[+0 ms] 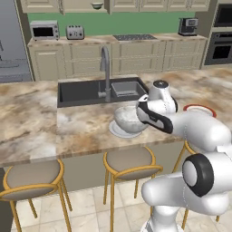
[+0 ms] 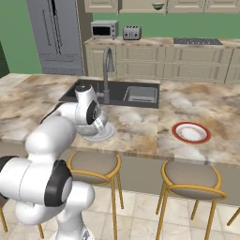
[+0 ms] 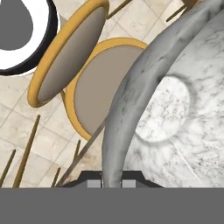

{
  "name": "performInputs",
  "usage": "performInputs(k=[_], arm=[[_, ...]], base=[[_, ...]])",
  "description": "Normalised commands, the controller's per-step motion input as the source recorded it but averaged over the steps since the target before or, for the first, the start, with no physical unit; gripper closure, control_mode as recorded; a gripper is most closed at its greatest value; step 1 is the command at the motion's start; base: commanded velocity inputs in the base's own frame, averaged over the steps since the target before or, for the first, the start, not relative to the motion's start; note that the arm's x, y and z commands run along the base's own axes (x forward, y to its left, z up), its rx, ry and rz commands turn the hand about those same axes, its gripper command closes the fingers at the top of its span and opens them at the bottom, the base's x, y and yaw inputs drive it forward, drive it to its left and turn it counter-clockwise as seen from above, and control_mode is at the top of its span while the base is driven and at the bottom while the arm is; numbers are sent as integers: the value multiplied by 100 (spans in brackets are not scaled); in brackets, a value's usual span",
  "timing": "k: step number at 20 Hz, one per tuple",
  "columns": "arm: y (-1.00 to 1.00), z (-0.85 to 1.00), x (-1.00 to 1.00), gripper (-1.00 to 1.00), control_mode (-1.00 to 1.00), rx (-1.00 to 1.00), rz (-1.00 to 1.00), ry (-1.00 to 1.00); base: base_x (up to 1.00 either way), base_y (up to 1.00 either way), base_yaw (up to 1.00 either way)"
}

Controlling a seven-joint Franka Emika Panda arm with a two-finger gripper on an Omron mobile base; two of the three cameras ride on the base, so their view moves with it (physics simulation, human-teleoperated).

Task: Move the bowls from the cabinet to the plates on the dining table.

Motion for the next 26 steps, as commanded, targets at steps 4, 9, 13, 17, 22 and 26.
performInputs(k=[4, 9, 13, 17, 22, 26], arm=[[-20, -8, 24, 100, -100, 0, 8, -4], [-9, -17, 22, 100, -100, 0, 8, -3], [0, -22, 22, 100, -100, 0, 8, -2], [0, -24, 15, 100, -100, 0, 7, 0], [0, -16, 31, 100, -100, 0, 5, -2], [0, -5, 36, 100, -100, 0, 4, -3]], base=[[0, 0, 0], [0, 0, 0], [0, 0, 0], [0, 0, 0], [0, 0, 0], [0, 0, 0]])
